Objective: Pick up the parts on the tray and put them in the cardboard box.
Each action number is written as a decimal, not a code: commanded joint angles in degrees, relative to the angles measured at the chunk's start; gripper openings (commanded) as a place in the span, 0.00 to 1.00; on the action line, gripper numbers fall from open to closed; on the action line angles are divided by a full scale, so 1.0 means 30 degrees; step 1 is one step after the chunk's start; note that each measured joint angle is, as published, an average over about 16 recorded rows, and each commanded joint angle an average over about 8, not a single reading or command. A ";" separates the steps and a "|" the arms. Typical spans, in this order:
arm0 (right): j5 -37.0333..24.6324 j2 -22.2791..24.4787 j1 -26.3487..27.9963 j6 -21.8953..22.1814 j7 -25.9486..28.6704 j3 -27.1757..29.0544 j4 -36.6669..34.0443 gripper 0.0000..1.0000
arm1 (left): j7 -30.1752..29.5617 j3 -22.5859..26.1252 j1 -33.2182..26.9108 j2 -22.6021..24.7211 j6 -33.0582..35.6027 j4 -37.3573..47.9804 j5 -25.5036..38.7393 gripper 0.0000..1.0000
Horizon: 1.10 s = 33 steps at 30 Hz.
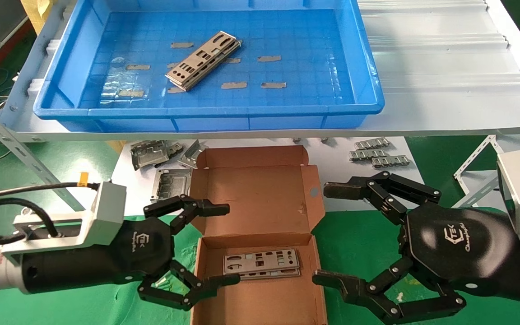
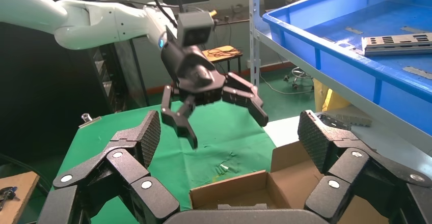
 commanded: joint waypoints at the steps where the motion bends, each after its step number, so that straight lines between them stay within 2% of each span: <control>1: 0.0000 0.0000 0.0000 0.0000 0.0000 0.0000 0.0000 1.00 | -0.0300 -0.0228 0.0132 -0.0304 0.0020 -0.0417 -0.0213 1.00; 24: 0.0000 0.0000 0.0000 0.0000 0.0000 0.0000 0.0000 1.00 | -0.3772 -0.2869 0.1657 -0.3823 0.0250 -0.5249 -0.2683 1.00; 33: 0.0004 0.0001 -0.0004 0.0005 -0.0001 0.0001 -0.0003 1.00 | -0.4466 -0.3462 0.2002 -0.4605 0.0309 -0.6330 -0.3264 1.00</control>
